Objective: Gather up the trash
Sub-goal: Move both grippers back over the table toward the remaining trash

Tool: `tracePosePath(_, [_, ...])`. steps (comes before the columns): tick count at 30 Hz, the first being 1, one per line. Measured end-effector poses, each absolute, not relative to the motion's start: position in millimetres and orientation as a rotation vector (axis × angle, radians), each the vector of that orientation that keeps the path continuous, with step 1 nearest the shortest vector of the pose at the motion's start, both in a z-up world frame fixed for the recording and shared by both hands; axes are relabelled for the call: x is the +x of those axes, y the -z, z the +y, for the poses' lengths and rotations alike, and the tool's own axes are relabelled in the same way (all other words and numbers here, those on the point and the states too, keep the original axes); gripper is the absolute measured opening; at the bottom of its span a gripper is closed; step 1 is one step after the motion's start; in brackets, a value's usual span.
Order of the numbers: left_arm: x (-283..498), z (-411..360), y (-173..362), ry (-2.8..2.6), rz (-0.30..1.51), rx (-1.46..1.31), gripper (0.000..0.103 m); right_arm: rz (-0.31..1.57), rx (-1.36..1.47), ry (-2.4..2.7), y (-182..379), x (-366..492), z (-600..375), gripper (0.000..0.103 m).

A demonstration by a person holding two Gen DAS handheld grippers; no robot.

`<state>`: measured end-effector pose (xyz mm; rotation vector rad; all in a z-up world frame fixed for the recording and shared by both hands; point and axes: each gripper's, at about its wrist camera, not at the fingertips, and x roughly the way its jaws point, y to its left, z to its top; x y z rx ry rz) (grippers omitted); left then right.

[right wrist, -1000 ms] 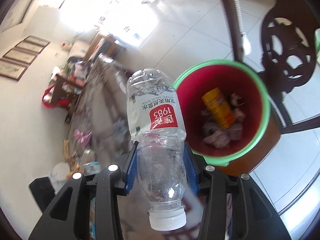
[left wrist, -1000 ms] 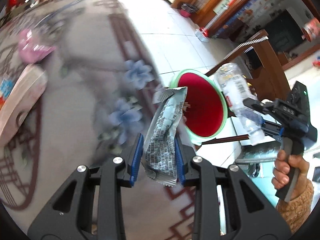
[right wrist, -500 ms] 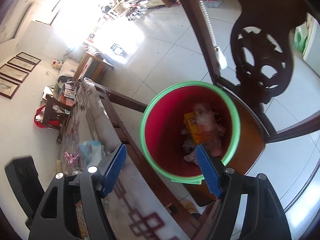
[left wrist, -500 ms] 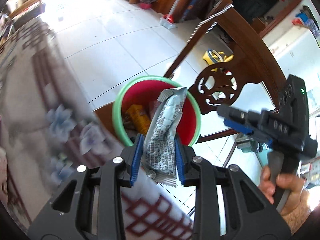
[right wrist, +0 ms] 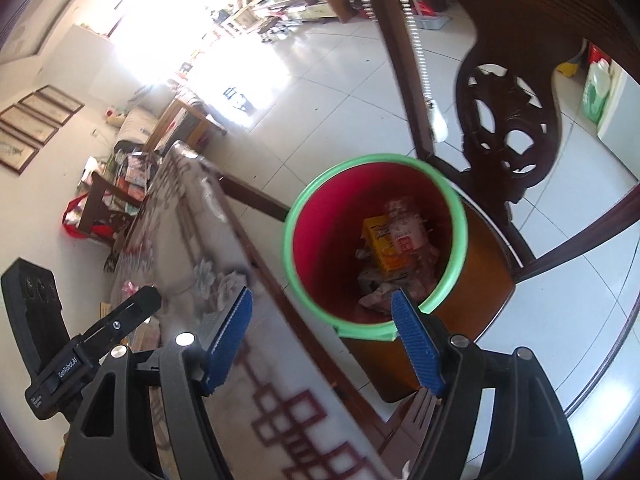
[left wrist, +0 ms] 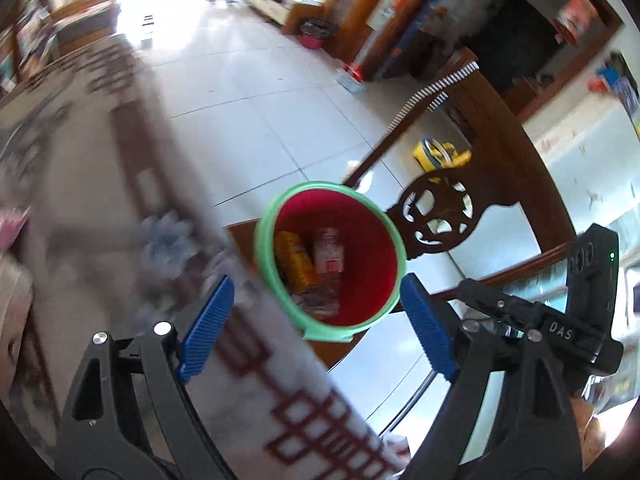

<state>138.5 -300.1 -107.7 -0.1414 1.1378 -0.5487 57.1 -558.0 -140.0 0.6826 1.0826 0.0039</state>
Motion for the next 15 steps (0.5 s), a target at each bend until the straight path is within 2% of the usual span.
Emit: tracePosePath(15, [70, -98, 113, 0.229, 1.130, -0.348, 0.083, 1.176, 0.506, -0.262, 130, 61, -383, 0.071])
